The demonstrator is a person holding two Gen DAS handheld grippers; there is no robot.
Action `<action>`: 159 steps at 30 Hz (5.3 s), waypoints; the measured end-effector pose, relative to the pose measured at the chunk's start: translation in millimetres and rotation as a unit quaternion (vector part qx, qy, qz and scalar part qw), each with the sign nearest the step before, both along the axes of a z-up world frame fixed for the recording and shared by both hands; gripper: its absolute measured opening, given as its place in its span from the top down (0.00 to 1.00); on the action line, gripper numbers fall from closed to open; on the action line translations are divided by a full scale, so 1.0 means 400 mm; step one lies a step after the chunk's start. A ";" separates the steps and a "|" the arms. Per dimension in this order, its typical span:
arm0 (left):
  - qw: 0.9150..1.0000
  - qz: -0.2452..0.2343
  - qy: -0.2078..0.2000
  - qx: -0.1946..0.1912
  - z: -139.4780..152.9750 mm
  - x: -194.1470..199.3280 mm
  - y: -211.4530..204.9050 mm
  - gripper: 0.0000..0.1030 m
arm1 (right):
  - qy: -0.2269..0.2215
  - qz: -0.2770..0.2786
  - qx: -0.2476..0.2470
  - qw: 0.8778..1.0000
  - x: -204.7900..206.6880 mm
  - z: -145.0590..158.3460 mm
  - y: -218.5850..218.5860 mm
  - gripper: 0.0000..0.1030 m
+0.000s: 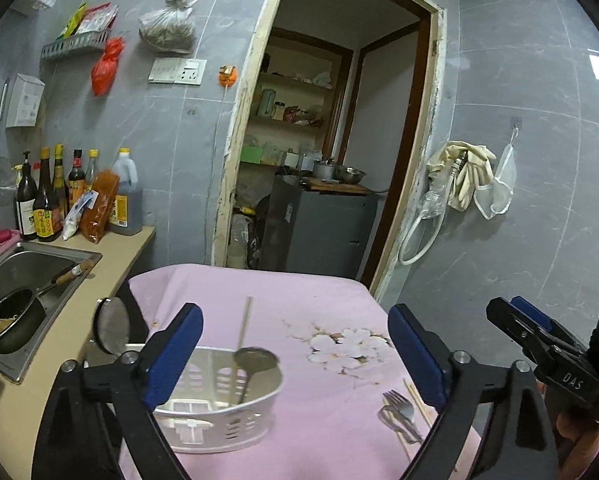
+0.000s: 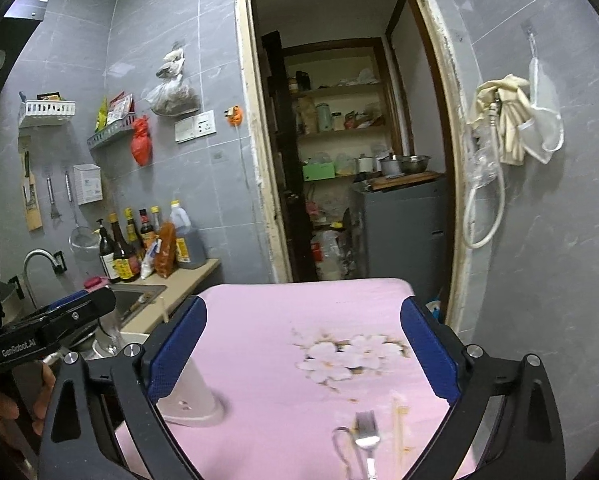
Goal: Organize utensils
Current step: 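Withdraw both open tools from the holder toward the remaining utensils, then lower both tools toward the fork and remaining chopsticks, then close the left tool on the steel fork while the right tool grasps a wooden chopstick, then lift the fork and chopstick and carry both tools over the white holder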
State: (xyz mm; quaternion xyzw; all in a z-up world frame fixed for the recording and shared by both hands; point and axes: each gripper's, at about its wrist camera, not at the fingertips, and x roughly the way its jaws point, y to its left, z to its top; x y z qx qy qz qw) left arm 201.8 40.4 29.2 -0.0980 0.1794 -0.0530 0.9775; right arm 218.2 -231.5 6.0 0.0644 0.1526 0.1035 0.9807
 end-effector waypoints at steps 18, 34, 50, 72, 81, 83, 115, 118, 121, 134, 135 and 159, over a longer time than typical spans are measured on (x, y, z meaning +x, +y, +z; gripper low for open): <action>0.999 0.036 -0.008 0.034 -0.064 -0.032 -0.204 0.04 | 0.023 -0.004 -0.030 0.999 -0.019 -0.077 -0.173 0.02; 0.996 0.036 0.049 0.070 -0.171 -0.012 -0.322 0.04 | 0.096 0.013 -0.038 0.995 0.046 -0.233 -0.253 0.02; 0.974 -0.055 0.219 0.013 -0.324 0.116 -0.355 0.25 | 0.244 0.048 -0.011 0.968 0.176 -0.404 -0.279 0.40; 0.930 -0.090 0.339 -0.108 -0.469 0.309 -0.367 0.73 | 0.318 0.099 -0.033 0.942 0.296 -0.508 -0.206 0.73; 0.918 -0.101 0.357 -0.142 -0.489 0.332 -0.361 0.81 | 0.331 0.106 -0.057 0.936 0.317 -0.516 -0.187 0.74; 0.915 -0.102 0.360 -0.150 -0.495 0.336 -0.357 0.83 | 0.335 0.105 -0.059 0.935 0.326 -0.516 -0.183 0.75; 0.925 -0.125 0.334 -0.133 -0.397 0.285 -0.318 0.95 | 0.356 0.135 0.092 0.920 0.297 -0.496 -0.240 0.96; 0.927 -0.128 0.333 -0.118 -0.377 0.270 -0.312 0.95 | 0.354 0.132 0.093 0.921 0.292 -0.490 -0.239 0.96; 0.929 -0.134 0.329 -0.108 -0.356 0.256 -0.309 0.95 | 0.348 0.131 0.092 0.924 0.285 -0.480 -0.237 0.96; 0.943 -0.117 0.300 -0.087 -0.251 0.175 -0.261 0.95 | 0.282 0.138 0.077 0.946 0.224 -0.382 -0.179 0.96; 0.944 -0.114 0.299 -0.087 -0.243 0.169 -0.253 0.95 | 0.278 0.139 0.076 0.948 0.219 -0.376 -0.172 0.96; 0.964 -0.043 0.246 -0.090 -0.113 0.060 -0.016 0.95 | 0.193 0.144 0.099 0.966 0.131 -0.234 0.002 0.96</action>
